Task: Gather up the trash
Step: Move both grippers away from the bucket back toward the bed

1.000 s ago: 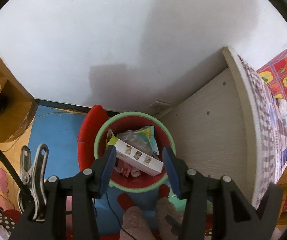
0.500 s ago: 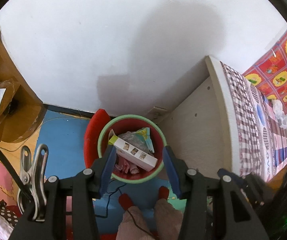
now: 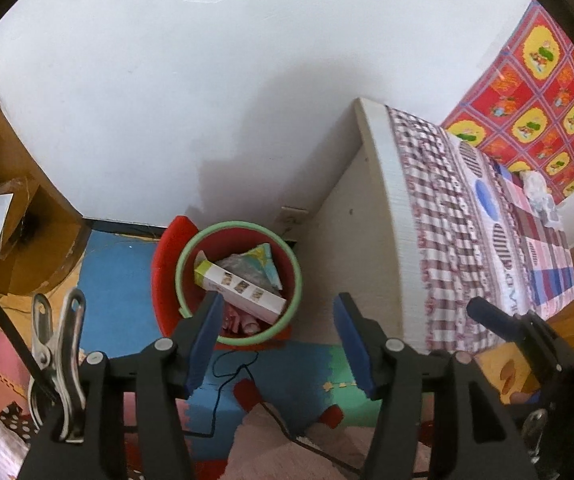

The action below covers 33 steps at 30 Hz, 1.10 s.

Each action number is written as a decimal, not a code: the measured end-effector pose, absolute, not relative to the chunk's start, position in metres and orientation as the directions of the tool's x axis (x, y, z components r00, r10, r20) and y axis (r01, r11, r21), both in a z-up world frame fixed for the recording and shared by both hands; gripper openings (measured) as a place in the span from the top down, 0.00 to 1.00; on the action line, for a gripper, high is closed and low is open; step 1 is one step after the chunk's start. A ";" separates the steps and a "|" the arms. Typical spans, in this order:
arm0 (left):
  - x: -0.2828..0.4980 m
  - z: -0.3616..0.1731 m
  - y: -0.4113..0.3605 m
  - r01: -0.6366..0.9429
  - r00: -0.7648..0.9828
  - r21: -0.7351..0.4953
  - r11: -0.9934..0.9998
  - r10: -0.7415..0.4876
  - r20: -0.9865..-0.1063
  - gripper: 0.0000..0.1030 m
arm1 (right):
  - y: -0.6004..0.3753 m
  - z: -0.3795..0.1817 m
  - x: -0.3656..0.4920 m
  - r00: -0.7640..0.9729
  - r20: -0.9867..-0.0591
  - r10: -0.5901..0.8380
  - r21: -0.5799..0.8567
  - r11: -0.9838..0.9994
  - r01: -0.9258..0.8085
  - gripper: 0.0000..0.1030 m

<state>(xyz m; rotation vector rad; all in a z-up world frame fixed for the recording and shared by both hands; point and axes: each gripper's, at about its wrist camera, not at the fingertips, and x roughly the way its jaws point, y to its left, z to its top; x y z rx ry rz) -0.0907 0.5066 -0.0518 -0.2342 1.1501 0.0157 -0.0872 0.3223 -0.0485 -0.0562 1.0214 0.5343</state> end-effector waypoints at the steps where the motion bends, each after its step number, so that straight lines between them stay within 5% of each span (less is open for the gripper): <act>1: -0.093 -0.049 0.501 -0.137 0.412 -0.180 0.974 -0.109 -0.905 0.42 | 0.314 -0.043 -0.089 0.414 -0.819 0.396 0.199 0.874 -0.442 0.29; 33: -0.106 -0.006 0.241 0.005 0.459 -0.182 0.983 -0.164 -0.873 0.41 | 0.010 0.015 -0.137 0.609 -0.747 0.266 0.235 0.963 -0.133 0.29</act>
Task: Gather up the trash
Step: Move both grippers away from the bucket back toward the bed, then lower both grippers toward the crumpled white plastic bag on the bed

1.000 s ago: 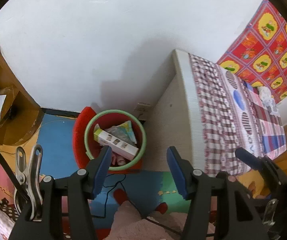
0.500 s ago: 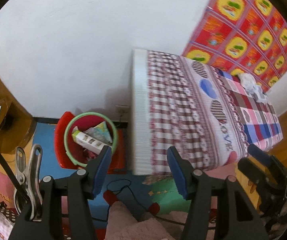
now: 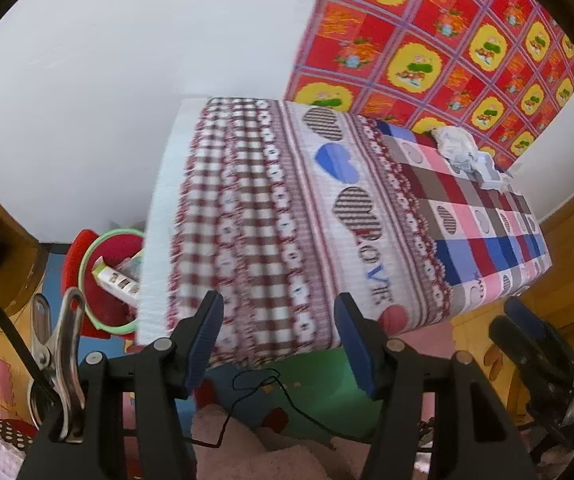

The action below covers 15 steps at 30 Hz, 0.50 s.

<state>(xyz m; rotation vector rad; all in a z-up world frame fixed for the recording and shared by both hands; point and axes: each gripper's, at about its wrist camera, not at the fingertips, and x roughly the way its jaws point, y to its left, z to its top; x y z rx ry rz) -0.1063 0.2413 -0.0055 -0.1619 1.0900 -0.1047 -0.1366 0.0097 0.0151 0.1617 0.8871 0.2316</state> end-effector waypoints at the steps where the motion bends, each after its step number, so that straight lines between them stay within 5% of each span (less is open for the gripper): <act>1: -0.103 -0.005 0.233 0.011 0.459 -0.181 0.983 -0.165 -0.873 0.41 | 0.002 0.016 -0.136 0.615 -0.743 0.264 0.238 0.963 -0.125 0.29; 15: -0.032 -0.012 0.135 0.179 0.438 -0.191 0.965 -0.251 -0.863 0.41 | -0.088 0.015 -0.090 0.620 -0.765 0.177 0.238 0.971 0.017 0.29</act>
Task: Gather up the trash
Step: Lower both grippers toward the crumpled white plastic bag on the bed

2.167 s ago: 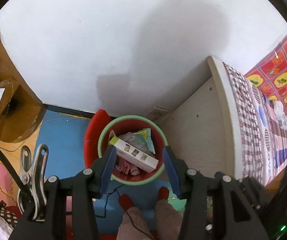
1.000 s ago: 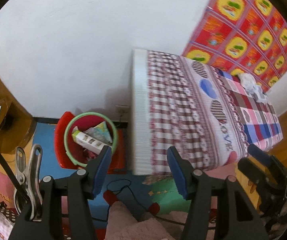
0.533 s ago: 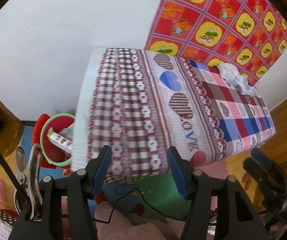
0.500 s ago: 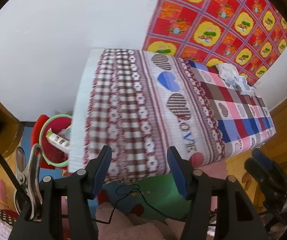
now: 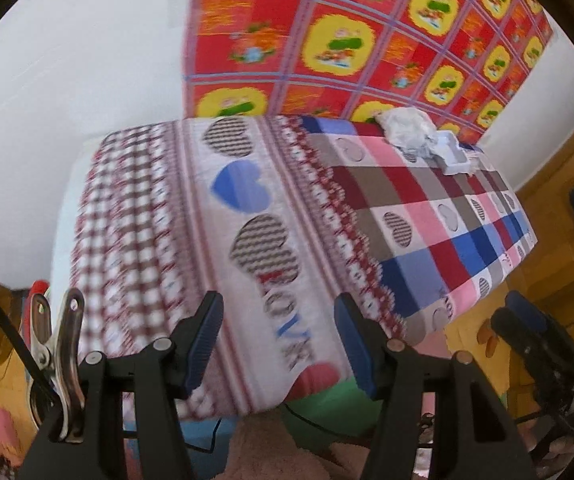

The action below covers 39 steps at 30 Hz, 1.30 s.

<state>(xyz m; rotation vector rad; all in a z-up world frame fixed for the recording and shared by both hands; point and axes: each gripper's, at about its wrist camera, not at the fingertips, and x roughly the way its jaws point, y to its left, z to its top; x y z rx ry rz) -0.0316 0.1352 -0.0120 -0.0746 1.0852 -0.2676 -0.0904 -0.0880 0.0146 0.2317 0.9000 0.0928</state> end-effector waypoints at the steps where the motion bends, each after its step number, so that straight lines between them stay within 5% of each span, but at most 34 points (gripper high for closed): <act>1: -0.024 -0.012 0.127 0.190 0.442 -0.200 0.961 -0.266 -0.857 0.41 | -0.094 0.014 -0.084 0.618 -0.767 0.173 0.234 0.972 0.020 0.29; 22: 0.089 -0.019 0.018 0.297 0.391 -0.197 0.934 -0.308 -0.867 0.41 | -0.204 -0.003 0.018 0.579 -0.808 0.104 0.226 0.964 0.142 0.29; 39: 0.168 -0.034 -0.103 0.161 0.420 -0.165 0.973 -0.218 -0.881 0.34 | -0.312 -0.014 0.143 0.558 -0.798 0.227 0.233 0.970 -0.062 0.29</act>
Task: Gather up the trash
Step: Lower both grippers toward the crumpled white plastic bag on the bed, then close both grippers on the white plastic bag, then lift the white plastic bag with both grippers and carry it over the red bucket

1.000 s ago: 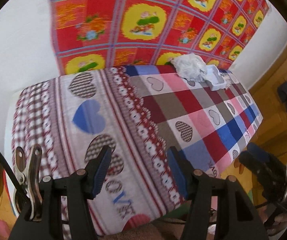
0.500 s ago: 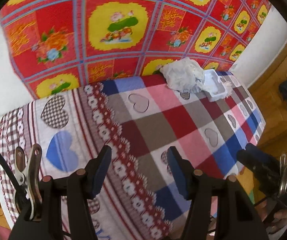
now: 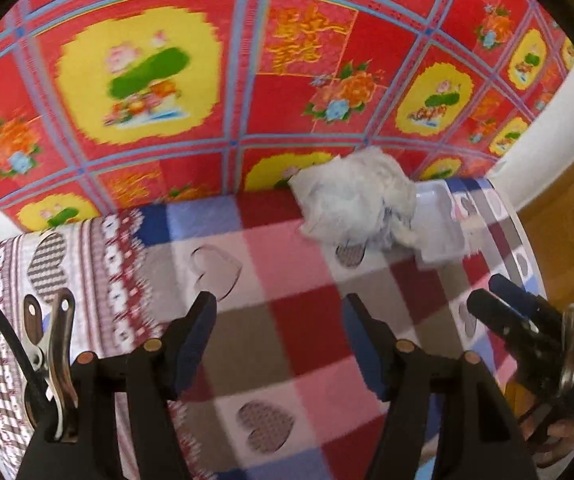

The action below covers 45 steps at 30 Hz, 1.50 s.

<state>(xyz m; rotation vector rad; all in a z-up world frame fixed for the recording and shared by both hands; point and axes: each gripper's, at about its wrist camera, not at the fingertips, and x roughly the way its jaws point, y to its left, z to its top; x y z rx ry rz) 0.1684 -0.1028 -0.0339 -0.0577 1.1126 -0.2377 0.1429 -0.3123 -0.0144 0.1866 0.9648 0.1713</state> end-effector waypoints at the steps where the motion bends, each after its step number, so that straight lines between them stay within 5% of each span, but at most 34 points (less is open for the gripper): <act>1: 0.176 -0.037 -0.112 0.150 0.421 -0.164 0.975 -0.213 -0.882 0.34 | -0.317 -0.017 0.151 0.552 -0.799 0.238 0.235 0.969 -0.077 0.29; 22: 0.273 -0.112 -0.174 0.075 0.364 -0.234 0.969 -0.246 -0.898 0.34 | -0.330 -0.062 0.275 0.446 -0.839 0.310 0.203 0.940 -0.273 0.30; 28: 0.282 -0.128 -0.175 0.039 0.351 -0.245 0.969 -0.243 -0.904 0.34 | -0.330 -0.082 0.292 0.384 -0.854 0.351 0.252 0.925 -0.285 0.44; 32: 0.285 -0.134 -0.174 0.028 0.348 -0.268 0.963 -0.261 -0.901 0.42 | -0.330 -0.092 0.296 0.326 -0.855 0.404 0.320 0.905 -0.281 0.58; 37: 0.276 -0.135 -0.179 0.063 0.338 -0.306 0.950 -0.309 -0.889 0.68 | -0.319 -0.089 0.293 0.295 -0.841 0.454 0.364 0.877 -0.313 0.72; 45: 0.234 -0.103 -0.153 0.042 0.366 -0.276 0.960 -0.272 -0.890 0.69 | -0.280 -0.073 0.255 0.257 -0.793 0.552 0.451 0.816 -0.363 0.72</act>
